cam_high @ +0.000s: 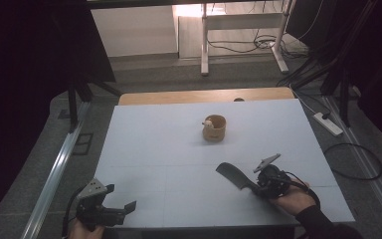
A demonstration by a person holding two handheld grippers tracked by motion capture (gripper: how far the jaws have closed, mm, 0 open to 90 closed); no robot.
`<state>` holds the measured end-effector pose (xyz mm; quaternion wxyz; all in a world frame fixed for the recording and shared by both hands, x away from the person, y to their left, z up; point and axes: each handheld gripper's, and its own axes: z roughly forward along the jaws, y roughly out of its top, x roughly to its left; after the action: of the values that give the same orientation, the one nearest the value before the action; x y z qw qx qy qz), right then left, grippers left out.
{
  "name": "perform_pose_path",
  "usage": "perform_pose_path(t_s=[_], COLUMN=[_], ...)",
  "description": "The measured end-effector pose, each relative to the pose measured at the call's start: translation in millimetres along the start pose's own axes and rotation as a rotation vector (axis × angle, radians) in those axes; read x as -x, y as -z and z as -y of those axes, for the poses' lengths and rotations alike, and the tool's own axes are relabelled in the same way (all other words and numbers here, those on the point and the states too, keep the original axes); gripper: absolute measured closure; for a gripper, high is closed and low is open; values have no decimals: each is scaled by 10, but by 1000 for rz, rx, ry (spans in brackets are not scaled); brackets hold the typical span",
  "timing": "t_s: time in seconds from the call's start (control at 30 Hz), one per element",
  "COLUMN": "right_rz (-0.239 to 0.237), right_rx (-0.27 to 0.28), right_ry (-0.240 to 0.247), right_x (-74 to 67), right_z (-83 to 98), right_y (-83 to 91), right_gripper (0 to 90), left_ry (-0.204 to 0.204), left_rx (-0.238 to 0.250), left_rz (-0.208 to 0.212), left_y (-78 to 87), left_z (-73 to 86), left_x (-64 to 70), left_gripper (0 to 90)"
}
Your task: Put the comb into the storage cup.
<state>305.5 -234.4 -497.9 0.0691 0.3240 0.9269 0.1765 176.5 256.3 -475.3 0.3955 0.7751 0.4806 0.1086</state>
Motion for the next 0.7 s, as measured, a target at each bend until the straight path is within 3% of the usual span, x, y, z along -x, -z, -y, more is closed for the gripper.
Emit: perform_pose_path(t_s=[0.37, 0.47, 0.7], right_rz=[-37, -26, -48], right_rx=[19, 31, 104], right_ry=[-25, -21, -33], right_x=[51, 58, 84], right_z=[24, 34, 68], right_y=[11, 23, 99], right_gripper=[734, 734, 733], left_ry=[4, -5, -1], left_rx=[9, 10, 21], left_rz=[9, 11, 20], left_y=[8, 12, 23], left_z=[2, 1, 4], left_x=[-6, -2, -8], left_gripper=[3, 2, 0])
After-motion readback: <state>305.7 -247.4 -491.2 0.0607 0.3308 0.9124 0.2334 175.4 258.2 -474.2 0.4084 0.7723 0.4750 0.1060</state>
